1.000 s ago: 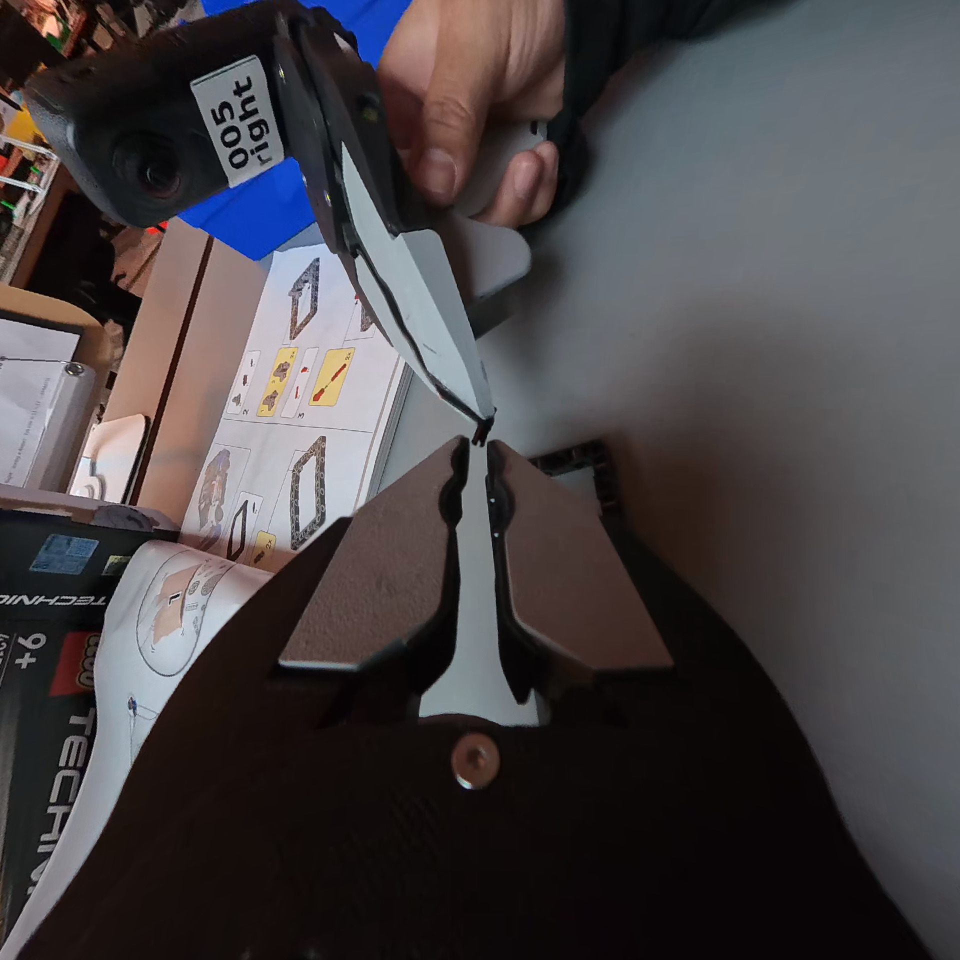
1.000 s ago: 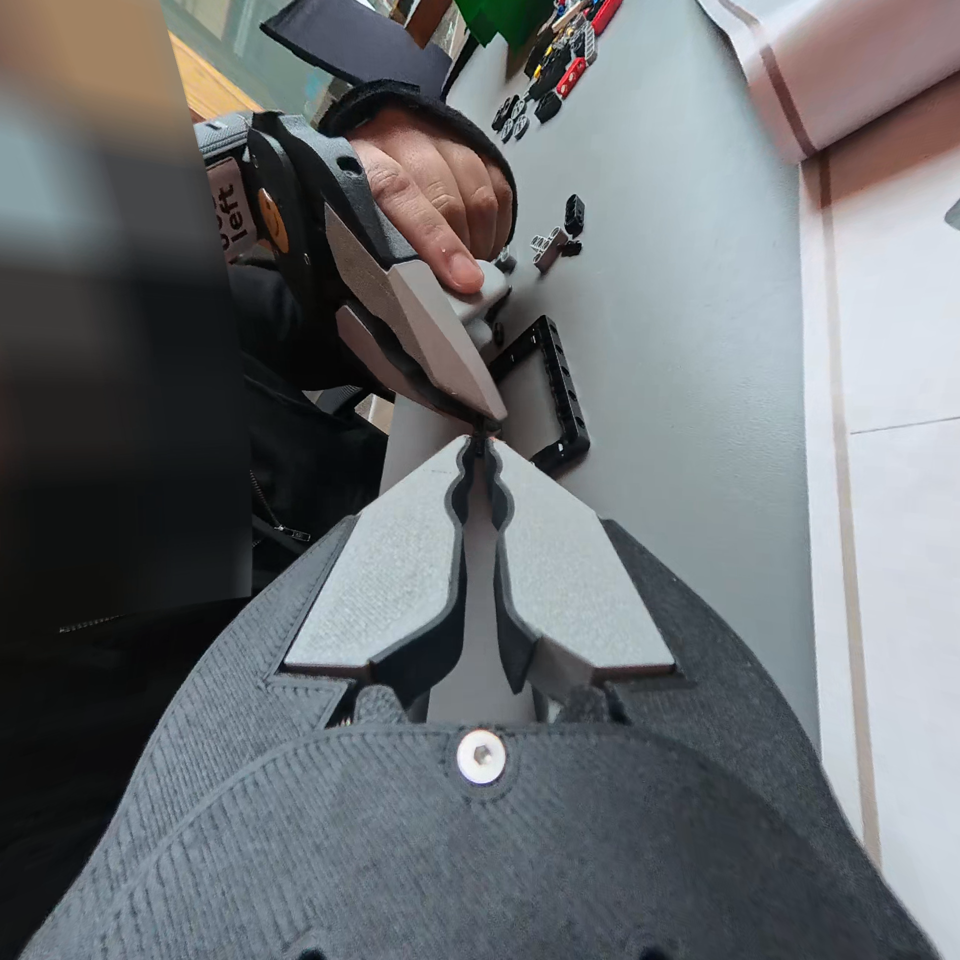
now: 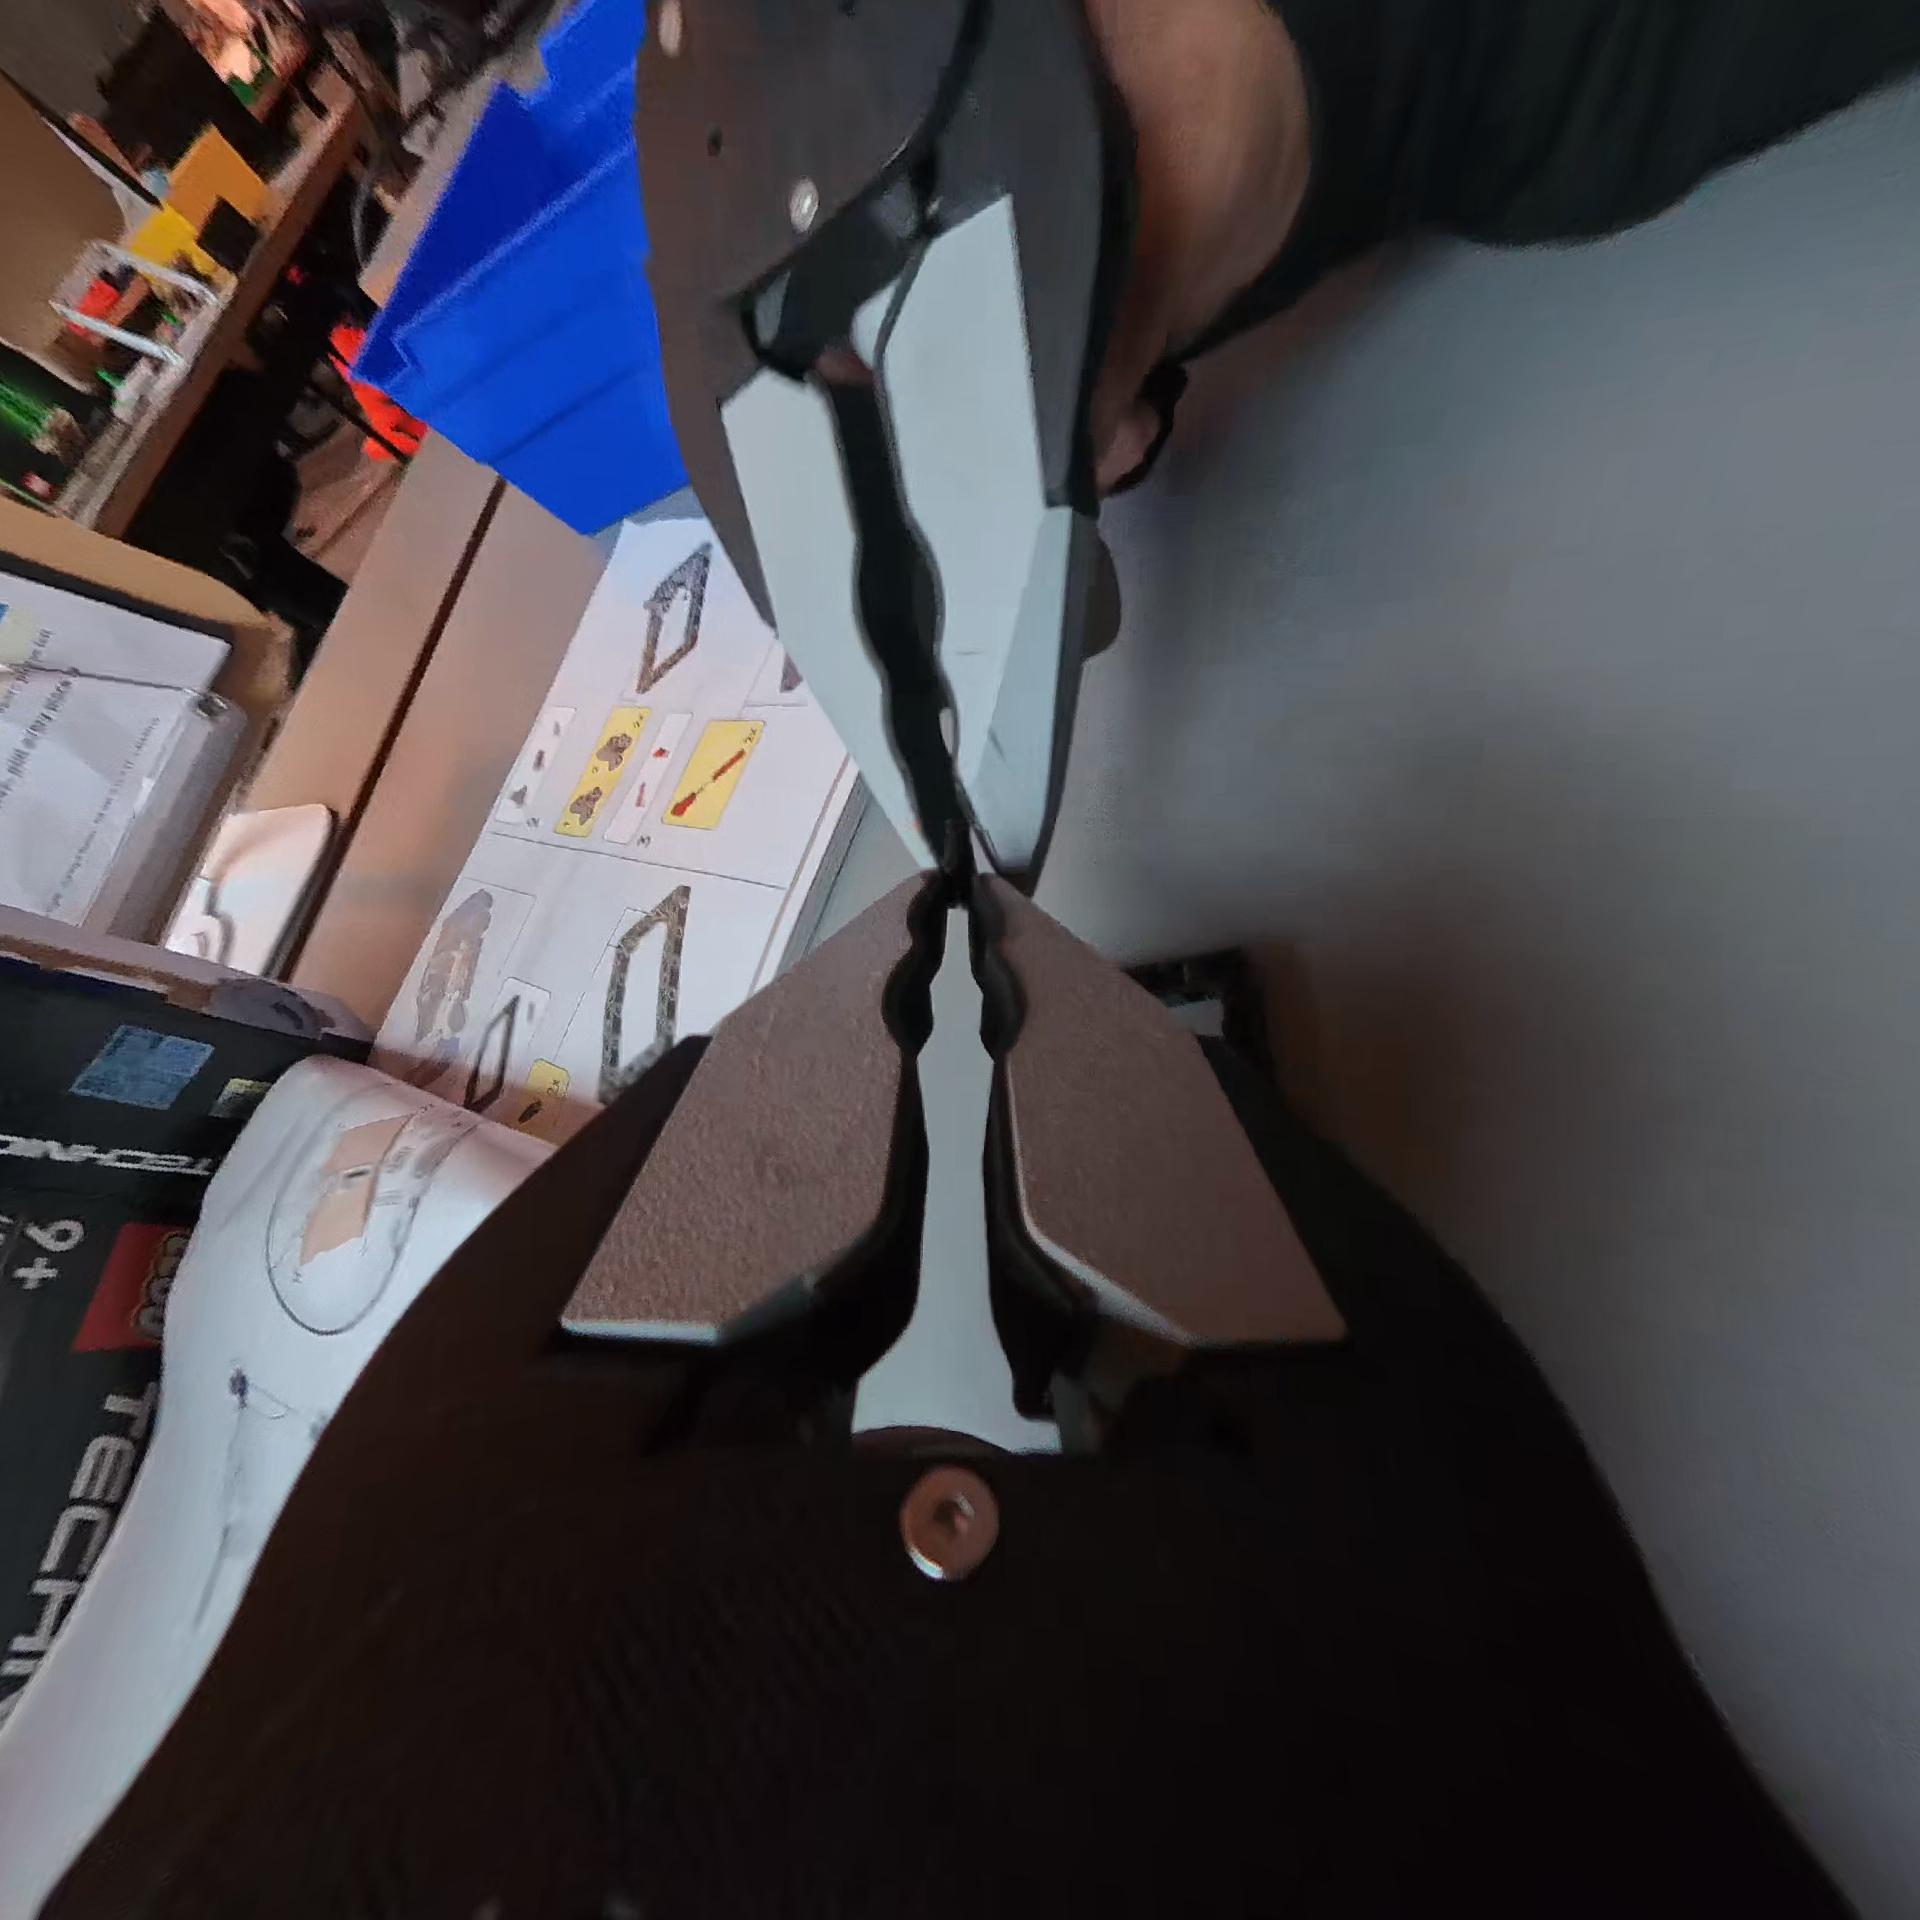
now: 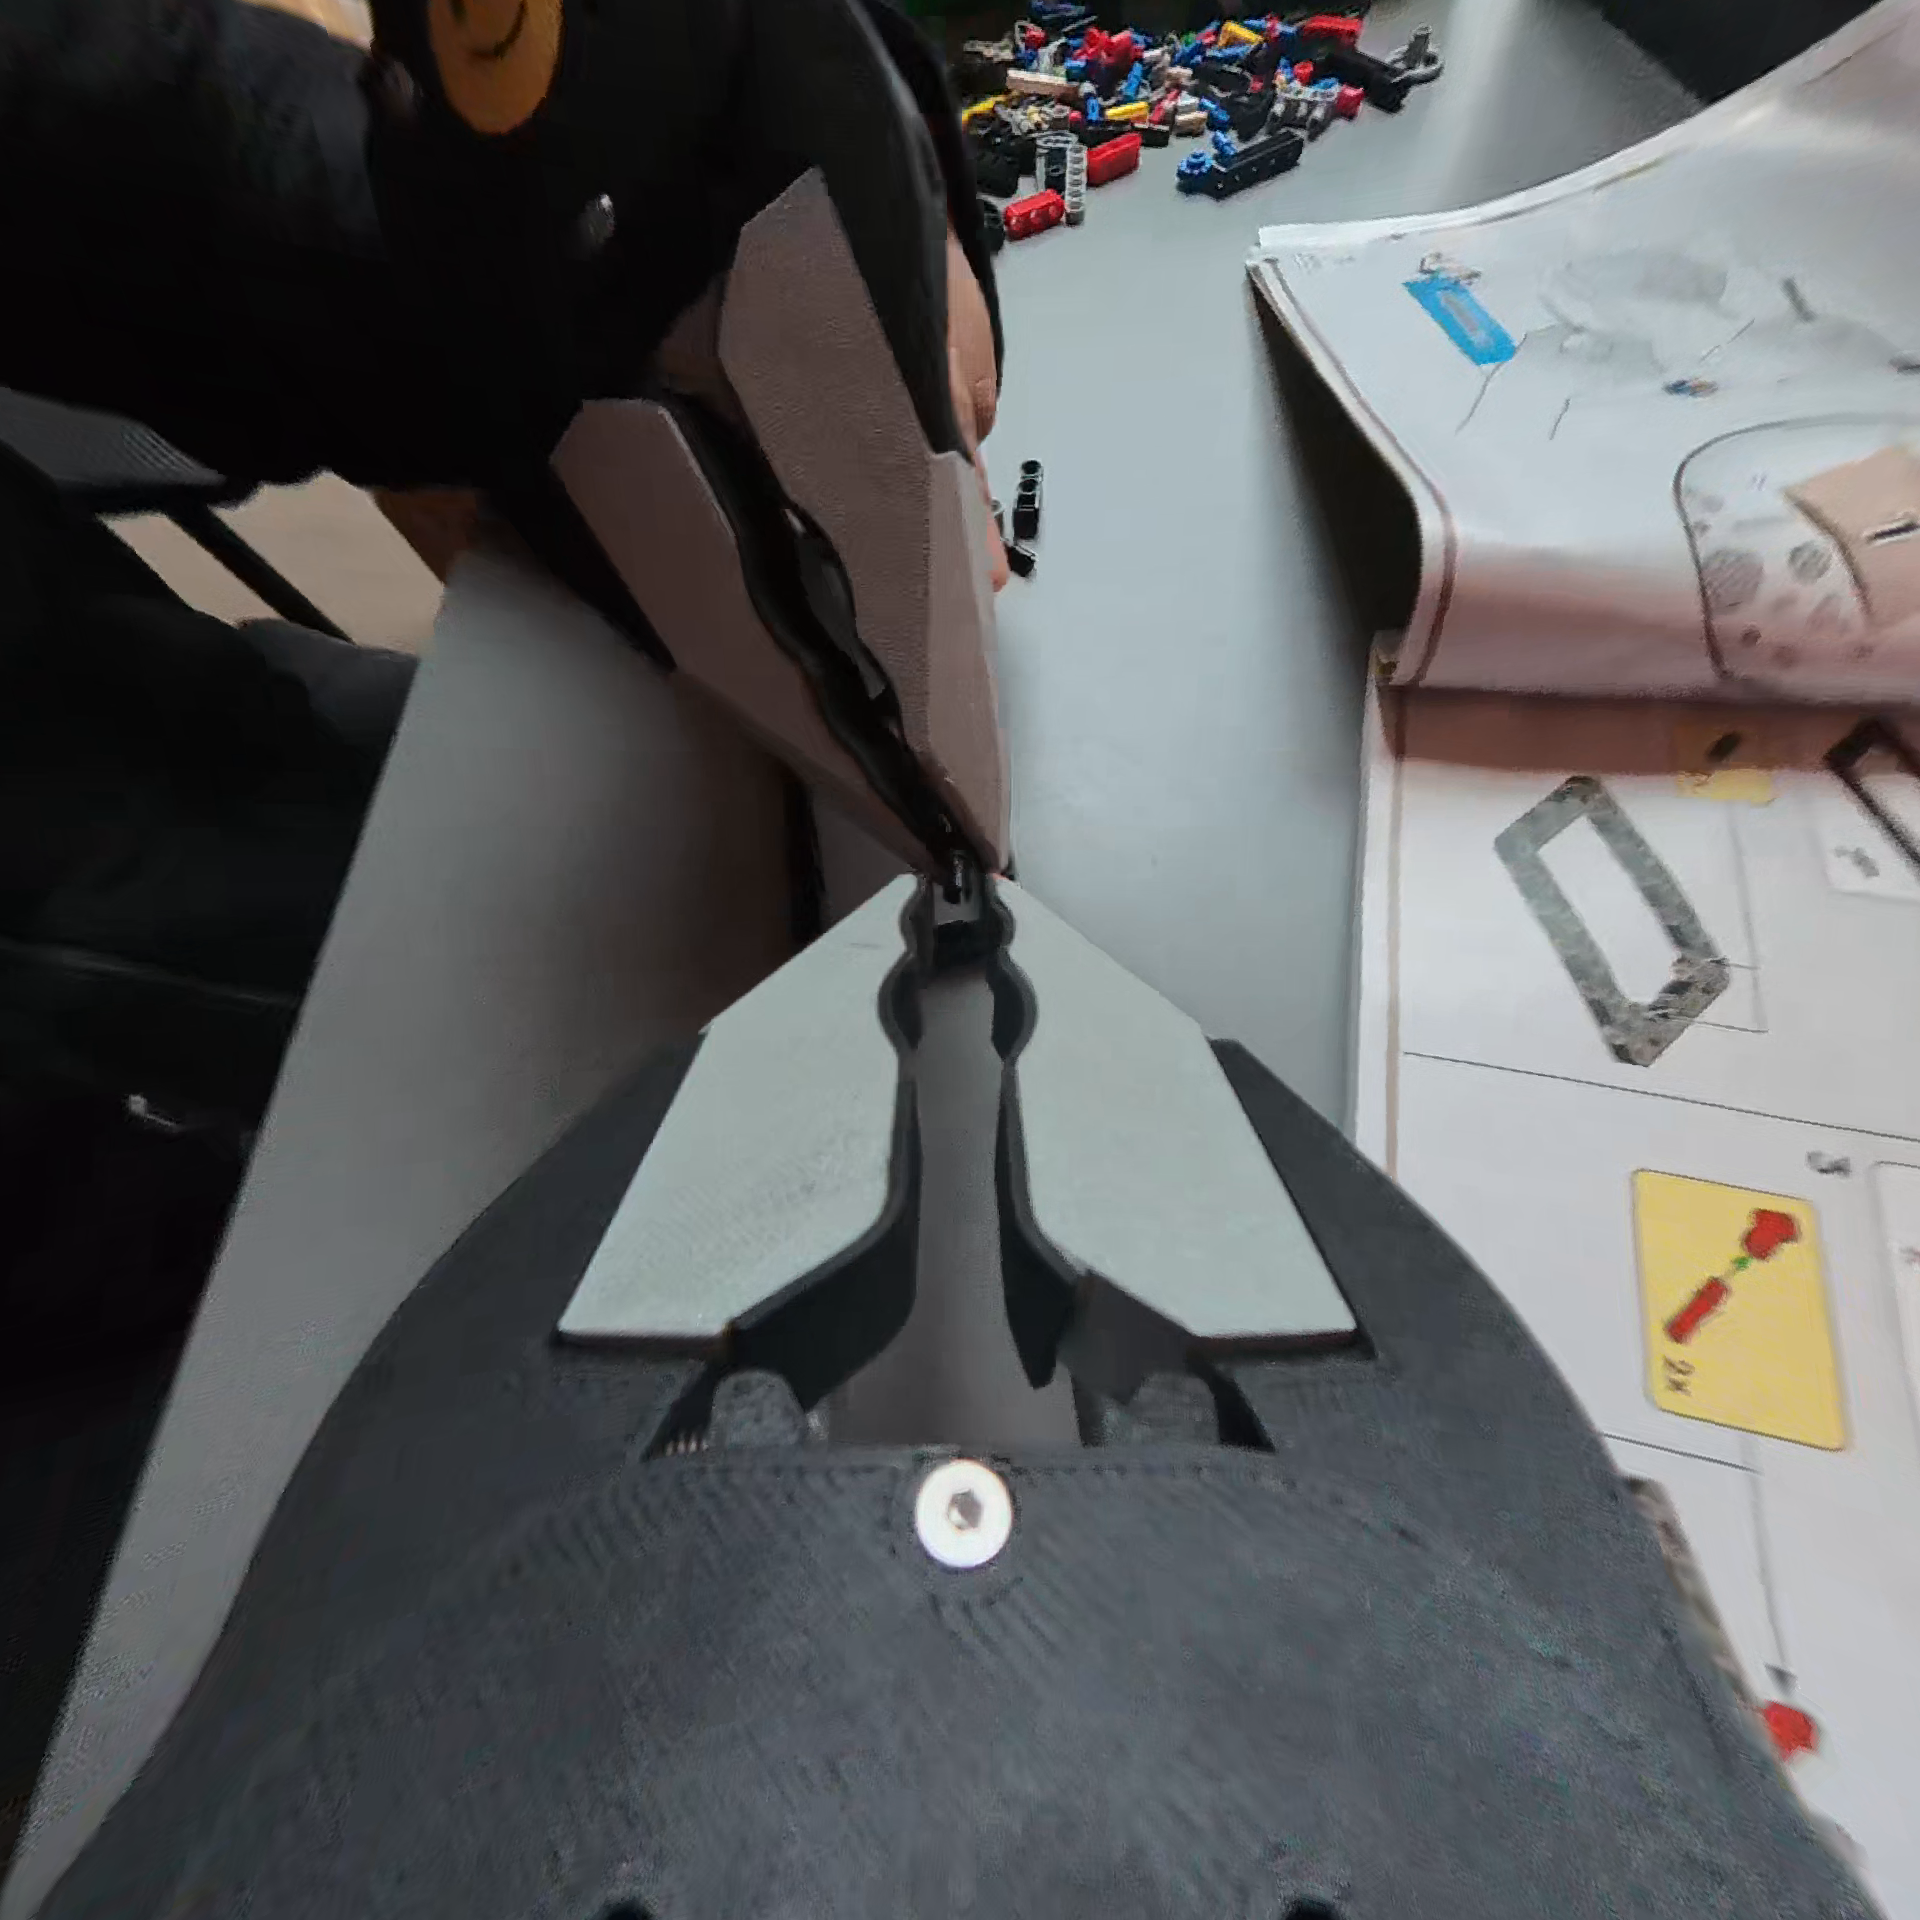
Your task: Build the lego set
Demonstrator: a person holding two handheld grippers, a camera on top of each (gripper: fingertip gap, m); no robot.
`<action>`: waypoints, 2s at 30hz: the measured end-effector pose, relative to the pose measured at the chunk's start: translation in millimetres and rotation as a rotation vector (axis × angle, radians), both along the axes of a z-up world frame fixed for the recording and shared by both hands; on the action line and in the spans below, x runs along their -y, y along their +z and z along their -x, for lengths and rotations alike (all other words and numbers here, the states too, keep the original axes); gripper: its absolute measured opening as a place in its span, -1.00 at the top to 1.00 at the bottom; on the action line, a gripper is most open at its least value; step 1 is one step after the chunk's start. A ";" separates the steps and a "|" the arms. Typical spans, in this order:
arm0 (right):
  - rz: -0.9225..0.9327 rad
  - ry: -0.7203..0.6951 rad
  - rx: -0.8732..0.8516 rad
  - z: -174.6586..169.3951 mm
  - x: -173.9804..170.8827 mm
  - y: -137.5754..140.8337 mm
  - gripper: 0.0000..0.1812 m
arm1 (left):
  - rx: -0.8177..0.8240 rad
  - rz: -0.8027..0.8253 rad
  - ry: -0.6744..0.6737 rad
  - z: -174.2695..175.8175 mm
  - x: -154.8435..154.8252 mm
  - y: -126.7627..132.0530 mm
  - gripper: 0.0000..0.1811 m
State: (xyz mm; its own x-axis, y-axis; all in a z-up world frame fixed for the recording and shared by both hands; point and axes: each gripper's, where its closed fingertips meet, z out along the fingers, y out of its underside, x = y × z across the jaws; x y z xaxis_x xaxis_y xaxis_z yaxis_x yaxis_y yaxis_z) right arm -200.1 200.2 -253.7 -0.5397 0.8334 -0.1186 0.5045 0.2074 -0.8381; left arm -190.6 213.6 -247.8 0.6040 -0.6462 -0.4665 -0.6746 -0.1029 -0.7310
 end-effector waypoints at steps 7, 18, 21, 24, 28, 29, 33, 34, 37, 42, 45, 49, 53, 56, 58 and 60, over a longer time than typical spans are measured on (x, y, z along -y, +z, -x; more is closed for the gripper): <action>-0.278 -0.044 -0.103 1.0 -11.8 -1.1 0.95 | -0.011 0.017 0.002 3.9 -1.2 -5.4 0.97; -0.353 -0.028 -0.153 -0.9 -8.2 0.5 0.90 | -0.068 -0.022 -0.003 3.1 -2.9 -7.9 0.97; -0.376 -0.032 -0.162 -0.5 -7.4 1.1 0.98 | -0.089 -0.042 -0.003 3.9 -4.0 -7.8 0.97; -0.424 -0.042 -0.183 0.6 -7.6 1.6 0.99 | -0.082 -0.038 0.008 4.8 -5.0 -9.0 0.97; -0.474 -0.073 -0.189 1.3 -12.2 3.0 0.99 | -0.092 -0.026 0.039 9.9 -7.9 -12.5 0.85; -0.471 -0.072 -0.190 1.0 -11.3 3.9 0.99 | -0.104 -0.021 0.046 11.3 -8.6 -14.5 0.82; -0.503 -0.069 -0.187 1.1 -8.5 3.1 0.99 | -0.141 -0.030 0.046 11.0 -8.9 -17.5 0.76; -0.514 -0.067 -0.182 1.2 -7.5 1.7 0.99 | -0.155 -0.039 0.051 11.9 -9.3 -17.9 0.80; -0.536 -0.071 -0.181 2.4 -6.5 0.3 0.99 | -0.203 -0.069 0.044 12.5 -8.8 -18.6 0.98; -0.582 -0.084 -0.179 3.9 -8.1 -1.8 0.99 | -0.306 -0.104 0.071 15.9 -11.8 -21.7 0.98; -0.597 -0.085 -0.177 4.6 -8.2 -3.6 0.99 | -0.363 -0.113 0.078 17.6 -12.0 -23.8 0.98; -0.585 -0.094 -0.193 5.1 -8.6 0.5 0.99 | -0.453 -0.172 0.128 20.7 -12.7 -17.2 1.00; -0.574 -0.102 -0.179 5.5 -10.3 -2.8 0.99 | -0.427 -0.137 0.142 21.5 -13.5 -21.4 1.00; -0.532 -0.100 -0.162 5.2 -9.9 -4.3 0.99 | -0.393 -0.104 0.129 20.0 -12.3 -24.0 1.00; -0.504 -0.116 -0.171 6.1 -11.7 -2.1 0.99 | -0.346 -0.119 0.131 19.9 -14.7 -20.4 0.99; -0.441 -0.132 -0.173 6.1 -13.7 3.7 0.99 | -0.276 -0.122 0.127 17.4 -16.8 -15.8 0.99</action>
State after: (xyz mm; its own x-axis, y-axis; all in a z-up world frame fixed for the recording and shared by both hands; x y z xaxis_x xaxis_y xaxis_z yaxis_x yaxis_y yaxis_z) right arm -206.2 213.9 -250.0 -0.4068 0.8467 0.3430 0.4111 0.5049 -0.7590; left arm -208.0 230.4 -263.6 0.5162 -0.5029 -0.6933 -0.8364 -0.1215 -0.5346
